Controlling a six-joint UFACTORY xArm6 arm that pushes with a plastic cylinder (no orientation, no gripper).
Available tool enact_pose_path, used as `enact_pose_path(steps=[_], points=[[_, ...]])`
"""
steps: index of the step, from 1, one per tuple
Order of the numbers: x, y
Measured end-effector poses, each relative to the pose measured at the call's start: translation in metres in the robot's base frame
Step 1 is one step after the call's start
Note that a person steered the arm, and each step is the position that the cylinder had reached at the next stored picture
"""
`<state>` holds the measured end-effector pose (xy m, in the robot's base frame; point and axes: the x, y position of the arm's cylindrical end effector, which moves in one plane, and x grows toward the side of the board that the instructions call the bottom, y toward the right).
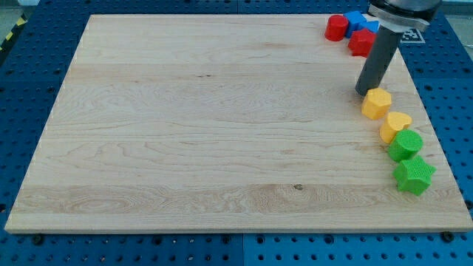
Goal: Push the red circle into the blue blocks
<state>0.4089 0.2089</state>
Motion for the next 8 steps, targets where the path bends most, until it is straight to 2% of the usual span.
enact_pose_path(steps=[1,2,3,4,5,7,8], points=[[0.015,0.000],[-0.009,-0.026],[-0.057,-0.075],[-0.126,-0.086],[-0.163,-0.069],[-0.168,0.022],[-0.168,-0.003]])
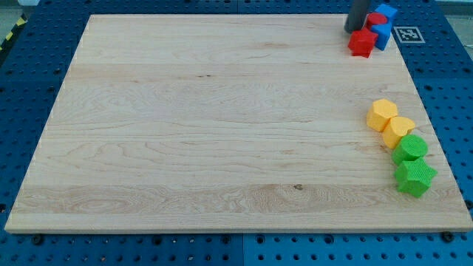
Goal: Push the red circle into the blue blocks
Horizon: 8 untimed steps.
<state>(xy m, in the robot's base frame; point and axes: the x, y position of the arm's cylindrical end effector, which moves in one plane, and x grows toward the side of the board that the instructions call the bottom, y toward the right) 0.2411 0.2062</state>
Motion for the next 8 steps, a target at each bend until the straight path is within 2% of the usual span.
enact_pose_path(steps=[1,2,4,5,6,7,8], points=[[0.000,-0.040],[-0.049,-0.099],[-0.050,-0.092],[-0.028,-0.114],[0.049,-0.109],[0.130,-0.033],[0.155,0.106]])
